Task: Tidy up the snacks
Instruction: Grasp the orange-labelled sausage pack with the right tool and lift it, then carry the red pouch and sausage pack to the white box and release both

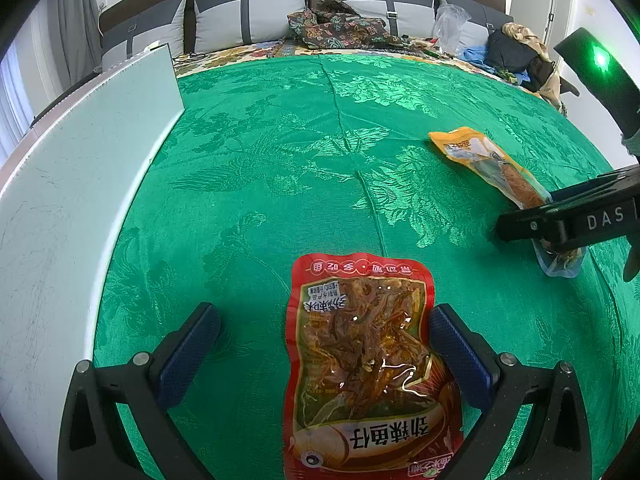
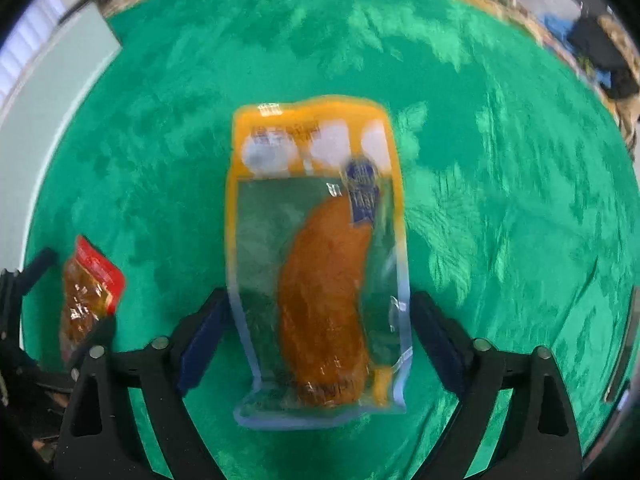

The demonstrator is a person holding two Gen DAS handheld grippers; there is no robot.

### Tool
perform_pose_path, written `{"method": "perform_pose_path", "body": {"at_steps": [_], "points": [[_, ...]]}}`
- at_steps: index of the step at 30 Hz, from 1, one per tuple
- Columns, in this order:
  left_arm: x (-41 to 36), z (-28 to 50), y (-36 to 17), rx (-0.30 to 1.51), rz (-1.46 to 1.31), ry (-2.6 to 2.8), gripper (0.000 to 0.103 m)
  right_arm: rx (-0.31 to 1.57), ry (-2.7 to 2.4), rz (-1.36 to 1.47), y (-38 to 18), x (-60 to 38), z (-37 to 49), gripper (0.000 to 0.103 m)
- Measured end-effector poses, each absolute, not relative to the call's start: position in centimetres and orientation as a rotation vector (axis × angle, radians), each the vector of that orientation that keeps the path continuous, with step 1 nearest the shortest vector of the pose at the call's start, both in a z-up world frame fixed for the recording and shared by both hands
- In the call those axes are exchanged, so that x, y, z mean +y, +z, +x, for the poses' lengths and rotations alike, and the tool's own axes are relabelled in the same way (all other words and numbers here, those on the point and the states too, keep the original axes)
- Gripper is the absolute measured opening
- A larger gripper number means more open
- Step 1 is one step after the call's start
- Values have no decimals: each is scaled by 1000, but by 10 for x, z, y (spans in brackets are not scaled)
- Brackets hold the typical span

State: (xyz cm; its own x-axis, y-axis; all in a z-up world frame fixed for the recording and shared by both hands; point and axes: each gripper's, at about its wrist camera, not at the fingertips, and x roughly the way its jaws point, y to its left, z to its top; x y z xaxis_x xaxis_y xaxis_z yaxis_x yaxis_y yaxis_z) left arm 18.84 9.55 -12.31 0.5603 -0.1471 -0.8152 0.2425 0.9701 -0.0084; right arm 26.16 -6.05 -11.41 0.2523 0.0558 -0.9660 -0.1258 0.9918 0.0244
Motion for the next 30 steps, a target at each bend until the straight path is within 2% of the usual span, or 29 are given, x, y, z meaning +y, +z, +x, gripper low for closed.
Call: {"method": "perform_pose_path", "body": {"at_steps": [2, 4, 6, 7, 9, 10, 11, 12, 13, 14, 17, 18, 23, 25, 26, 30], "points": [[96, 188, -122, 949, 109, -230, 103, 1297, 126, -55, -112, -61, 262, 93], [95, 188, -123, 949, 109, -230, 103, 1293, 144, -82, -108, -60, 261, 88], [95, 189, -122, 949, 109, -230, 103, 1289, 155, -85, -103, -63, 258, 77], [94, 192, -121, 949, 109, -230, 103, 1291, 162, -81, -101, -66, 257, 75], [94, 193, -121, 968, 118, -237, 103, 1284, 181, -26, -97, -75, 255, 62], [95, 194, -121, 993, 119, -241, 103, 1278, 190, 9, -91, -81, 252, 59], [94, 195, -120, 1006, 118, -243, 102, 1265, 204, 50, -82, -86, 251, 44], [93, 196, -119, 1015, 122, -246, 94, 1271, 208, 75, -77, -90, 251, 38], [92, 194, -117, 1015, 127, -259, 87, 1281, 212, 91, -75, -95, 251, 38], [91, 192, -112, 1010, 130, -288, 64, 1298, 226, 118, -76, -101, 249, 38], [99, 193, -108, 1034, 60, -326, 55, 1298, 241, 209, -79, -120, 242, 38], [105, 192, -107, 1030, 29, -323, 49, 1297, 250, 242, -80, -125, 237, 38], [131, 184, -103, 1036, -145, -328, 38, 1273, 293, 361, -75, -151, 220, 38], [138, 180, -99, 1017, -169, -318, 19, 1265, 307, 430, -74, -165, 212, 38], [141, 180, -99, 1028, -179, -312, 4, 1263, 312, 459, -75, -170, 210, 38], [141, 180, -109, 1077, -189, -319, 5, 1261, 327, 525, -75, -185, 202, 38]]}}
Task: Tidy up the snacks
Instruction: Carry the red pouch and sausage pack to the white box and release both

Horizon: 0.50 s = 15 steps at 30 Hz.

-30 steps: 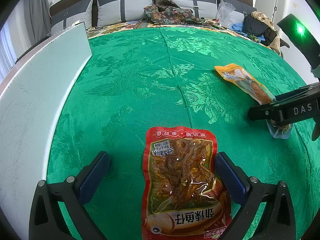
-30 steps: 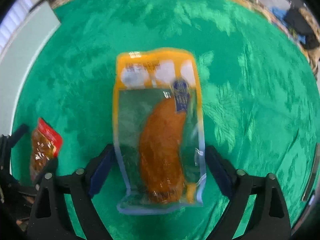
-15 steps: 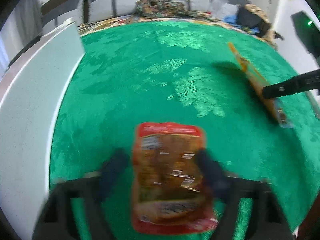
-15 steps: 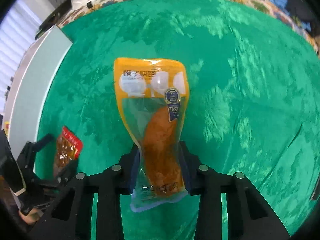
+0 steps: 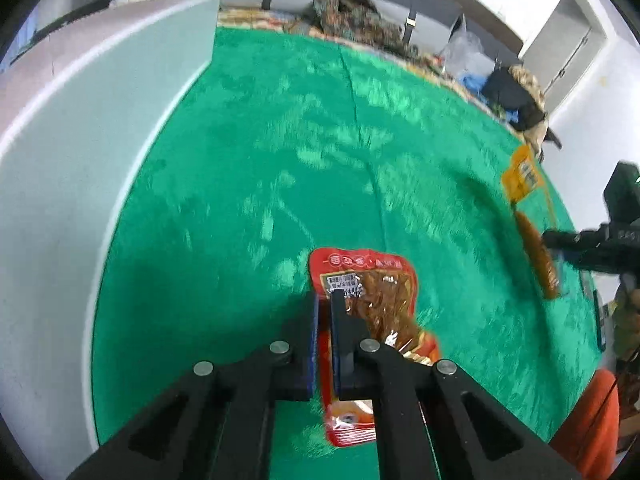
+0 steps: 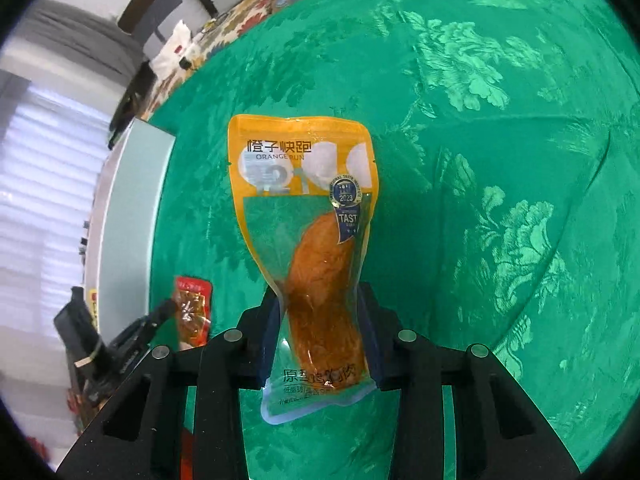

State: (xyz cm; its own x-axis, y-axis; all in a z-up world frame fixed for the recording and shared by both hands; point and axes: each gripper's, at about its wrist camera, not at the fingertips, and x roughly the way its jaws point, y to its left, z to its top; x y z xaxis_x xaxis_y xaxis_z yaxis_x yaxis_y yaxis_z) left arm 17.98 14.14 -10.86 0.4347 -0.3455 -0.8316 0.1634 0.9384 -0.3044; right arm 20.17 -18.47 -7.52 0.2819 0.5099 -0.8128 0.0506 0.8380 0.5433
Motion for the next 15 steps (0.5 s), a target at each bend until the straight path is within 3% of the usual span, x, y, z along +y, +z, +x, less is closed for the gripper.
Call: {"method": "perform_pose_path", "body": {"at_steps": [1, 2, 4, 5, 6, 13, 15], "points": [[143, 178, -108, 1067, -202, -322, 6, 1261, 330, 515, -74, -184, 200, 38], [144, 177, -107, 1068, -219, -327, 15, 1260, 323, 484, -72, -181, 199, 38], [147, 175, -104, 1092, -250, -333, 56, 1256, 313, 421, -69, -175, 196, 38], [148, 172, -101, 1085, -250, -328, 89, 1254, 306, 392, -68, -171, 195, 38], [146, 167, -95, 1053, -241, -323, 100, 1252, 293, 348, -67, -165, 195, 38], [72, 161, -119, 1124, 157, -233, 103, 1267, 271, 239, -78, -142, 199, 39], [69, 157, -113, 1055, 116, -221, 61, 1268, 270, 255, -82, -141, 197, 39]]}}
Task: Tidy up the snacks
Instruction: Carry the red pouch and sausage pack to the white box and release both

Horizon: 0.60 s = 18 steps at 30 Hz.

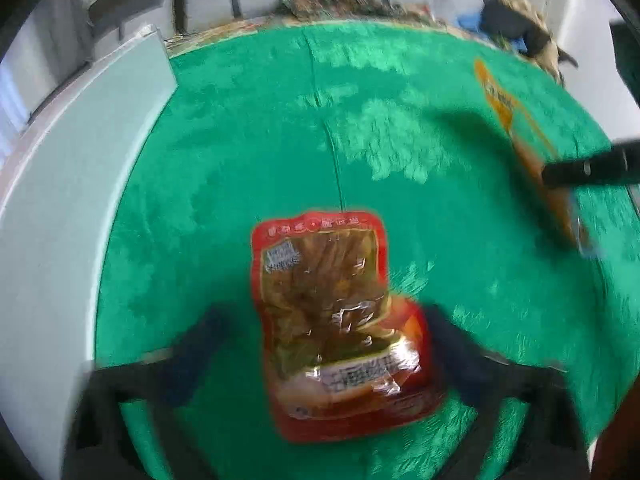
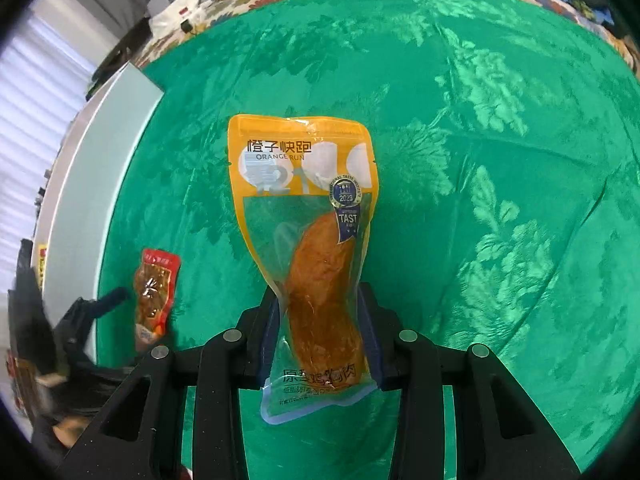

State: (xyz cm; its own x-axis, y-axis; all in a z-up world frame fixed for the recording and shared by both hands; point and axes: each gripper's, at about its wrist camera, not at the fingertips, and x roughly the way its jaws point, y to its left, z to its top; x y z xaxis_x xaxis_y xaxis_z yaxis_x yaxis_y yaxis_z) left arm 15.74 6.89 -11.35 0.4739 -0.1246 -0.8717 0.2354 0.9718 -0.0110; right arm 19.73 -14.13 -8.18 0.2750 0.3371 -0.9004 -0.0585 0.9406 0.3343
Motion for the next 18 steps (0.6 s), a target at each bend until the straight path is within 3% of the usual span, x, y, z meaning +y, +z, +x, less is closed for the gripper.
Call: {"method": "perform_pose_path", "body": {"at_steps": [2, 5, 6, 11, 18], "points": [[71, 161, -110, 1060, 114, -182, 42, 1261, 273, 289, -81, -147, 194, 39], [91, 163, -104, 1069, 1, -223, 30, 1251, 290, 399, -77, -165, 186, 39], [99, 163, -100, 1065, -50, -233, 11, 1243, 309, 471, -76, -173, 182, 39], [129, 153, -63, 992, -239, -286, 10, 1190, 413, 705, -63, -186, 178, 38], [204, 127, 17, 808, -408, -267, 11, 1111, 634, 775, 2, -121, 191, 39]]}}
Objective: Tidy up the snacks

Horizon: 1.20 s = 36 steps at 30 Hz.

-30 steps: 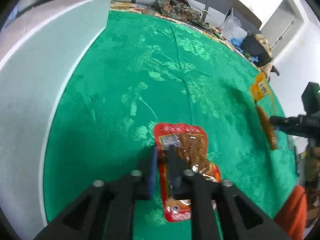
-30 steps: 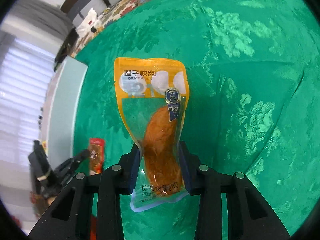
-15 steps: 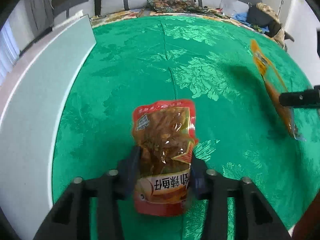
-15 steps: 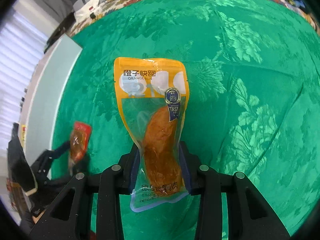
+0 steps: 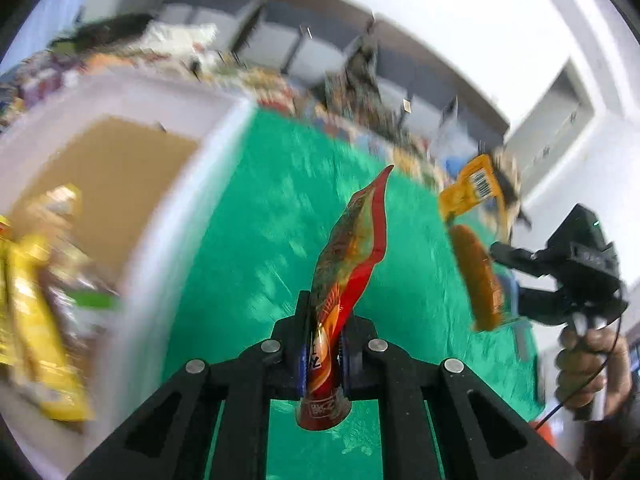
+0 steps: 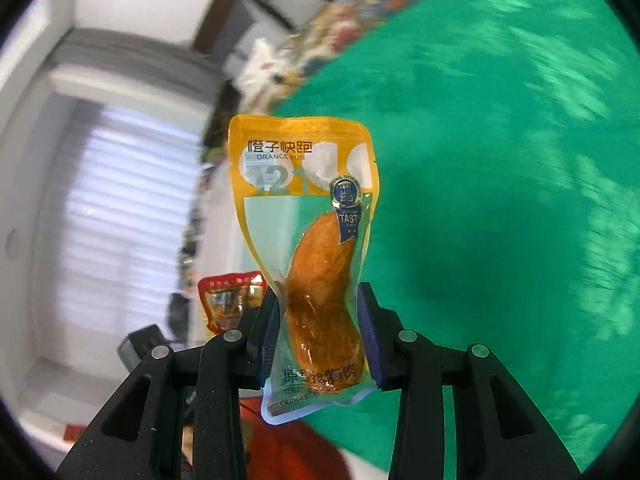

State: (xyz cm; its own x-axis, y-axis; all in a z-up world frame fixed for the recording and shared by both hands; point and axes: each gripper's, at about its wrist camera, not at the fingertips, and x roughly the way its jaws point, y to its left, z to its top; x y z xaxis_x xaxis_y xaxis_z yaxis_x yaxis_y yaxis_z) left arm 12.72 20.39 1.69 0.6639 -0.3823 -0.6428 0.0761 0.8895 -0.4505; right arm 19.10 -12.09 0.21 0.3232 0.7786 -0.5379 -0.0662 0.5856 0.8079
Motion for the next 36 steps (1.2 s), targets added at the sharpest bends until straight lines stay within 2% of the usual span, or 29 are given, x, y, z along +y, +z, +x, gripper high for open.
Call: {"method": "perform_pose_path", "body": {"at_steps": [4, 10, 11, 12, 14, 18, 23, 24, 26, 30, 36], "points": [[283, 114, 55, 736, -346, -88, 11, 1084, 817, 720, 49, -29, 207, 39], [372, 111, 34, 786, -211, 176, 25, 1095, 968, 535, 75, 121, 218, 40], [377, 114, 29, 797, -211, 194, 37, 1086, 968, 479, 74, 146, 218, 41], [383, 115, 21, 807, -209, 221, 60, 1075, 962, 419, 71, 172, 219, 47], [391, 113, 13, 803, -190, 281, 87, 1062, 917, 297, 60, 206, 217, 63], [387, 84, 10, 746, -146, 338, 95, 1068, 870, 134, 40, 225, 204, 65], [366, 63, 24, 701, -60, 447, 100, 943, 824, 63, 54, 187, 187, 65], [363, 60, 31, 689, -54, 494, 102, 919, 811, 51, 58, 190, 190, 69], [357, 54, 39, 682, -56, 556, 103, 881, 787, 1, 66, 183, 184, 74], [359, 39, 50, 668, -135, 588, 103, 852, 719, -77, 77, 176, 163, 74], [362, 34, 53, 760, -184, 548, 103, 847, 691, -103, 79, 176, 143, 74]]}}
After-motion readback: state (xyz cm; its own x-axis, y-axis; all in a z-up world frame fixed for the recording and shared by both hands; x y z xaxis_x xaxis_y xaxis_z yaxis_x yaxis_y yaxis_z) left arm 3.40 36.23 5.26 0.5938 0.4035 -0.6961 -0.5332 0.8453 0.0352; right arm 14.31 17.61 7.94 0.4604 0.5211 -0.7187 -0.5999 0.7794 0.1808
